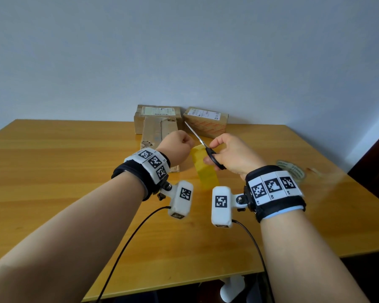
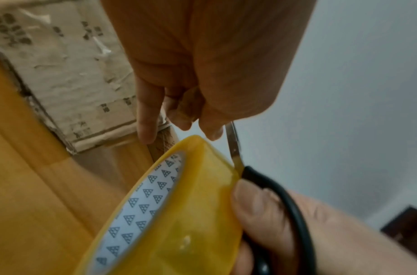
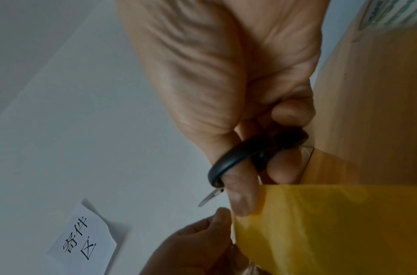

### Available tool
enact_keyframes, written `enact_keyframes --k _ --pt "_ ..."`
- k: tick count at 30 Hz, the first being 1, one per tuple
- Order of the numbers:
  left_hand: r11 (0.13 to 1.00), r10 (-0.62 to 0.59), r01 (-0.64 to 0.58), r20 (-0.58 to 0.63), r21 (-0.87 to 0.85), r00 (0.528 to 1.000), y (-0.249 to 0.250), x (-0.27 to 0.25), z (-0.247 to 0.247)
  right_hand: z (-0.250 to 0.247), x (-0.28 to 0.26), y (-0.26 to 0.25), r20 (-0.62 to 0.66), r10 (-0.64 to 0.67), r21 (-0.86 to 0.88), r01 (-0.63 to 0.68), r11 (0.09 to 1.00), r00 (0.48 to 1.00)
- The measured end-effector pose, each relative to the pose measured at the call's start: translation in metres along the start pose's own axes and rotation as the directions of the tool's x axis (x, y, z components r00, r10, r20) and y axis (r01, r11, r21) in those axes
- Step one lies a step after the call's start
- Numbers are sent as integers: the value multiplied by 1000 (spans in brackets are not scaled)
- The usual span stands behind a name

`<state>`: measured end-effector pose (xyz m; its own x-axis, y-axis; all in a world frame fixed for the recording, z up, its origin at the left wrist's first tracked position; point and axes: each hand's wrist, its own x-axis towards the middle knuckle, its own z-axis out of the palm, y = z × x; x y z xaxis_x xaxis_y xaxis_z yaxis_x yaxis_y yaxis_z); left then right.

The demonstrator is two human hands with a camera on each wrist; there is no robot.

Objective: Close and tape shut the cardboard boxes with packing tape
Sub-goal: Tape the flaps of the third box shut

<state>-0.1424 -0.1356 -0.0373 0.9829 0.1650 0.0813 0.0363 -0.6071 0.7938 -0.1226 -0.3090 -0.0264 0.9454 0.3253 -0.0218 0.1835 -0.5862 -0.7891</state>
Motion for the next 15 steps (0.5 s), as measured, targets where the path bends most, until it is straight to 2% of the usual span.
enact_keyframes --k 3,5,7,9,10,12,13,15 --pt "939 -154 173 88 -298 984 1 -6 -5 -4 0 1 1 -2 3 2 1000 1000" --pt "909 -137 217 235 -357 962 2 -10 -10 -7 -1 0 20 -9 9 9 1000 1000" --pt "960 -52 151 379 -236 924 4 -14 -13 -11 -4 -1 68 -25 5 25 1000 997" --pt "1000 -4 4 461 0 887 5 -13 -16 -15 -6 -2 120 -47 -1 47 999 992" --pt "994 -3 -48 467 97 884 5 -12 -16 -17 -8 -3 145 -52 5 52 999 988" --pt "982 -21 -66 449 177 893 3 -7 -18 -20 -11 -4 160 -49 50 42 998 986" --pt "980 -33 -58 444 191 895 2 -6 -19 -22 -12 -3 121 -42 80 32 996 992" --pt "977 -64 -30 422 212 904 0 -7 -18 -27 -10 1 -43 11 107 -7 994 999"
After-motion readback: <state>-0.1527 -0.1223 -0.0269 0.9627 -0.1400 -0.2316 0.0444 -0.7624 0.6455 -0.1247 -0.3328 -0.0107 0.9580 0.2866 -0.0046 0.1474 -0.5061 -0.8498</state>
